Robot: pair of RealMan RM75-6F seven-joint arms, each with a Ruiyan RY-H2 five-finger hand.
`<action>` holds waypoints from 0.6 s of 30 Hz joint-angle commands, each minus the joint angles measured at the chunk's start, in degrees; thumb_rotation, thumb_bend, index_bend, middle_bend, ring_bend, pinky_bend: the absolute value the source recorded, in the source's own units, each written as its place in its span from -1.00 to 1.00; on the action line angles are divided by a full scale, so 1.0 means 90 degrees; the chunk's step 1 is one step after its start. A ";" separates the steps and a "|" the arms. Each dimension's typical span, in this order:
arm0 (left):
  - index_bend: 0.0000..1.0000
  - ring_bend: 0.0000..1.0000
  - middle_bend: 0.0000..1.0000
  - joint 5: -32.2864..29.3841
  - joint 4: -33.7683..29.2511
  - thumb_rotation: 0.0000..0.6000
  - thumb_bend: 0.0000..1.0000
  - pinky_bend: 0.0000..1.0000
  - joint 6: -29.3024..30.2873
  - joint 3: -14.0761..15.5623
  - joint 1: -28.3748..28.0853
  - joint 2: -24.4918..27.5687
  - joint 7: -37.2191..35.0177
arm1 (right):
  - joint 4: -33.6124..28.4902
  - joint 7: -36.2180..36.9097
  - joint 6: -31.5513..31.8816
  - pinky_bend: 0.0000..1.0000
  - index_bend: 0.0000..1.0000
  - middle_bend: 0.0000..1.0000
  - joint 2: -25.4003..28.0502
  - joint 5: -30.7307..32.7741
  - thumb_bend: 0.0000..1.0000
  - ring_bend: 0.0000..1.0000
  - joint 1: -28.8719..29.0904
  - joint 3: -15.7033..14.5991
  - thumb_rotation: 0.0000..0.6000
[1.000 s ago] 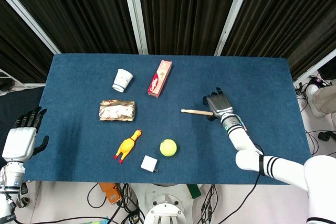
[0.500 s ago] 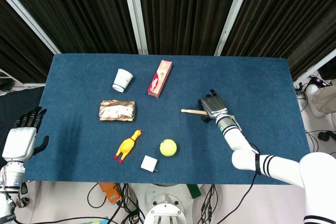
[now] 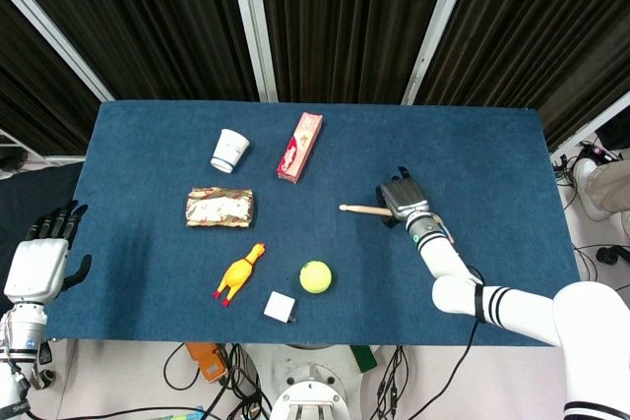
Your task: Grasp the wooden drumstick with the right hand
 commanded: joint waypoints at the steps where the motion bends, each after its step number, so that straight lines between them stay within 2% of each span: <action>1: -1.00 -0.87 -1.00 -0.0009 -0.0008 1.00 -0.25 -0.77 -0.0012 0.0000 -0.0003 0.0008 0.0001 | 0.0036 0.0019 -0.0042 -1.00 0.06 0.05 -0.0024 0.0023 -0.06 -0.43 0.0037 -0.0005 1.00; 18: -1.00 -0.87 -1.00 0.0015 -0.0019 1.00 -0.25 -0.77 -0.0035 0.0024 -0.0010 0.0025 0.0001 | 0.0240 -0.0043 -0.0238 -1.00 0.10 0.06 -0.0153 0.0303 -0.05 -0.40 0.0304 -0.0126 1.00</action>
